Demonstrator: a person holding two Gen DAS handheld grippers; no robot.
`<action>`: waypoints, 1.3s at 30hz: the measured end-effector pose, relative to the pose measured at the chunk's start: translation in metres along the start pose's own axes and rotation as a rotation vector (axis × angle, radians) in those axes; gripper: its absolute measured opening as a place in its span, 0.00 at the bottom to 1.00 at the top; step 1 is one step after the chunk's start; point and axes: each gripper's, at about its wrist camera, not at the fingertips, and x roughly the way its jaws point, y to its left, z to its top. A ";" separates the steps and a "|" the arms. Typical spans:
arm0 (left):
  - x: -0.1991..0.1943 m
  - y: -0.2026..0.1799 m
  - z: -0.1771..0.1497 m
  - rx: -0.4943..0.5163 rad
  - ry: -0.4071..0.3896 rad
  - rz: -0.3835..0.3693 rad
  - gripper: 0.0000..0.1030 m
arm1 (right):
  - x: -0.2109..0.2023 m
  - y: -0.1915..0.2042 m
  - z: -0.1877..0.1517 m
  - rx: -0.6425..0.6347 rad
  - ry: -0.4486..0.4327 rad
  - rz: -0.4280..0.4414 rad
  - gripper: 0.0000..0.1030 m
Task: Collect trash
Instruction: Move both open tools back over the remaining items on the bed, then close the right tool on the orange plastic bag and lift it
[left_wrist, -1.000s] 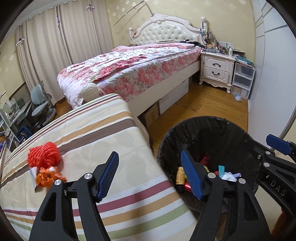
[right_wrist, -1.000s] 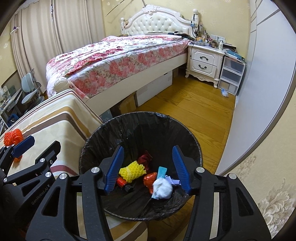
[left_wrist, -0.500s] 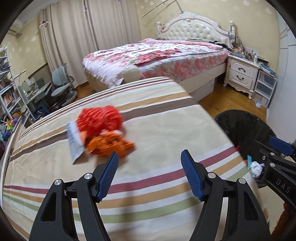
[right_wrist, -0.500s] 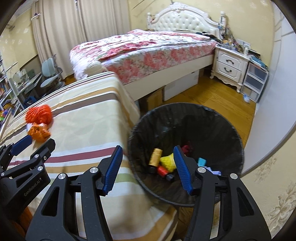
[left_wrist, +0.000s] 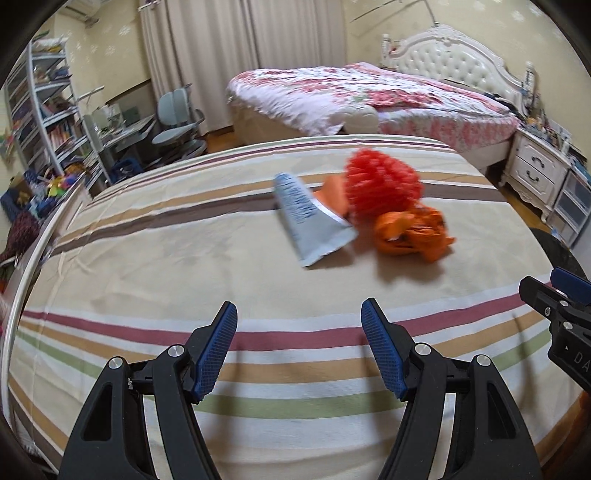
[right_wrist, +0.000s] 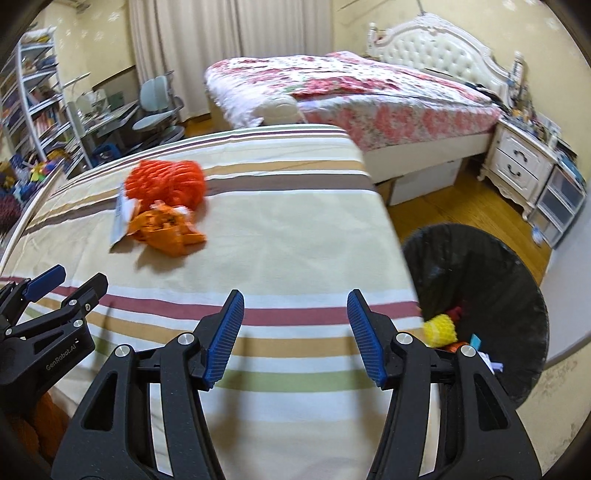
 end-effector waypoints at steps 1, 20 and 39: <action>0.000 0.006 0.000 -0.011 0.001 0.006 0.66 | 0.002 0.008 0.002 -0.015 0.001 0.010 0.55; 0.011 0.067 0.000 -0.139 0.037 0.020 0.68 | 0.047 0.085 0.037 -0.094 0.046 0.077 0.65; 0.015 0.053 0.005 -0.092 0.020 0.016 0.68 | 0.036 0.039 0.021 -0.055 0.045 -0.006 0.31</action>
